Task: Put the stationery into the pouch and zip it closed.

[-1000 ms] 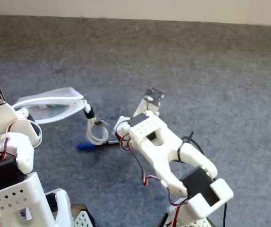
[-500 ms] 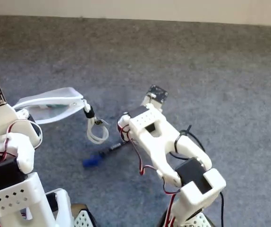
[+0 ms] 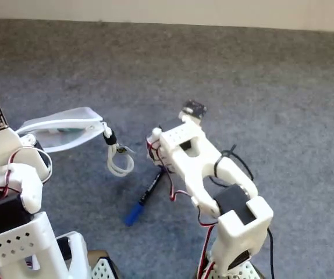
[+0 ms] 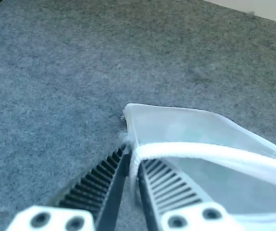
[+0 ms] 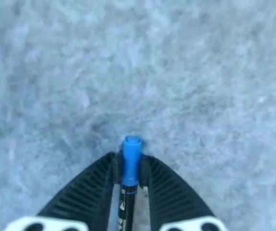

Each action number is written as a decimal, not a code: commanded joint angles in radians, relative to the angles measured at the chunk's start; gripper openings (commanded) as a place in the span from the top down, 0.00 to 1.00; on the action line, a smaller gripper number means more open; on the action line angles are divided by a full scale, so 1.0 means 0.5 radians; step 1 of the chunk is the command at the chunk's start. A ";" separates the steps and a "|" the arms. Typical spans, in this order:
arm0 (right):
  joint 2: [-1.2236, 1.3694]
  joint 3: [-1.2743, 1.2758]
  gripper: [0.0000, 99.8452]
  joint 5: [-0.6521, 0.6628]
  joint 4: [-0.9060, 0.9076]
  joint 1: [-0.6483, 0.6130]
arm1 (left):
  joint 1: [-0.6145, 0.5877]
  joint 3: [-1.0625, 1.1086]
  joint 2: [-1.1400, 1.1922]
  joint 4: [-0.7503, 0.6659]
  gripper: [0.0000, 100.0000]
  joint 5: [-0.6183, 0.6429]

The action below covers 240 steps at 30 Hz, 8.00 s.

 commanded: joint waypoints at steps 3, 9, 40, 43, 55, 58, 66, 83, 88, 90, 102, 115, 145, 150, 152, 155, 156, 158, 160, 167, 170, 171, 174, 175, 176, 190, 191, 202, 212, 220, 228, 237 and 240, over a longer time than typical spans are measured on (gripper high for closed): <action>-0.029 -0.486 1.00 0.169 0.532 0.041 | 0.026 -0.014 0.017 -0.046 0.99 0.015; -0.029 -0.763 1.00 0.423 0.895 0.041 | 0.026 -0.014 0.017 -0.049 0.99 0.015; -1.398 -0.100 1.00 0.543 0.643 0.032 | 0.026 -0.014 0.017 -0.049 0.99 0.015; -1.588 0.026 1.00 0.543 0.560 0.026 | 0.026 -0.014 0.017 -0.049 0.99 0.015; -2.294 0.710 1.00 0.519 -0.048 0.023 | 0.026 -0.014 0.017 -0.043 0.99 0.015; -2.496 0.842 1.00 0.304 -0.158 0.023 | 0.026 -0.014 0.017 -0.043 0.99 0.015; -3.150 1.321 1.00 0.209 -0.695 0.020 | 0.029 -0.011 0.017 -0.040 0.99 0.015; -3.840 2.214 1.00 0.497 -2.352 0.020 | 0.035 -0.011 0.017 -0.040 0.99 0.015; -3.770 2.291 1.00 0.752 -2.760 -0.140 | 0.029 -0.011 0.017 -0.040 0.99 0.015; -3.626 2.239 1.00 0.856 -2.828 -0.180 | 0.029 -0.011 0.017 -0.040 0.99 0.015; -2.788 1.886 1.00 0.749 -3.273 -0.302 | 0.026 -0.011 0.017 -0.040 0.99 0.015; -2.039 1.616 1.00 0.746 -3.669 -0.311 | 0.023 -0.011 0.014 -0.040 0.99 0.012; -1.499 1.686 0.81 0.982 -3.813 -0.913 | 0.023 -0.011 0.017 -0.049 0.99 0.012; -1.735 1.812 0.81 0.982 -3.813 -0.910 | 0.023 -0.011 0.017 -0.052 0.99 0.012; -1.818 1.843 0.81 0.982 -3.794 -0.907 | 0.023 -0.011 0.017 -0.052 0.99 0.012; -1.916 1.840 0.81 0.979 -3.524 -0.901 | 0.023 -0.011 0.017 -0.052 0.99 0.012; -1.944 1.837 0.81 0.976 -3.399 -0.901 | 0.023 -0.011 0.017 -0.052 0.99 0.012; -2.008 1.827 0.81 0.973 -3.156 -0.901 | 0.023 -0.011 0.017 -0.052 0.99 0.012; -2.104 1.806 0.81 0.979 -2.997 -0.901 | 0.023 -0.011 0.017 -0.052 0.99 0.012; -2.435 1.726 0.81 0.982 -2.463 -0.901 | 0.026 -0.011 0.017 -0.049 0.99 0.009; -2.549 1.720 0.81 0.985 -2.205 -0.891 | 0.026 -0.011 0.017 -0.049 0.99 -0.049; -2.588 1.720 0.81 0.985 -2.137 -0.864 | 0.026 -0.011 0.017 -0.049 0.99 -0.052; -2.711 1.726 0.81 0.970 -1.981 -0.756 | 0.026 -0.011 0.017 -0.049 0.99 -0.052; -2.748 1.732 0.81 0.970 -1.944 -0.732 | 0.026 -0.011 0.017 -0.049 0.99 -0.052; -2.785 1.732 0.81 0.967 -1.935 -0.701 | 0.026 -0.011 0.017 -0.049 0.99 -0.052; -3.107 2.232 0.81 1.473 -1.895 -0.563 | 0.029 -0.011 0.008 -0.049 0.99 -0.055; -3.101 2.239 0.81 1.482 -1.895 -0.566 | 0.029 -0.011 0.008 -0.049 0.99 -0.055; -2.509 2.165 0.81 1.494 -2.008 -0.569 | 0.032 -0.011 0.017 -0.052 0.99 -0.055; -1.830 1.913 0.81 1.498 -2.401 -0.569 | 0.035 -0.011 0.017 -0.052 0.99 -0.055; -1.634 1.772 0.81 1.792 -2.410 -0.643 | 0.035 -0.008 0.017 -0.052 0.99 -0.055; -1.619 1.788 0.81 1.973 -2.785 -0.658 | 0.035 -0.008 0.017 -0.046 0.99 -0.055; -1.606 1.772 0.81 1.998 -2.855 -0.655 | 0.035 -0.008 0.017 -0.040 0.99 -0.055; -1.606 1.772 0.81 1.998 -2.859 -0.652 | 0.035 -0.008 0.017 -0.040 0.99 -0.055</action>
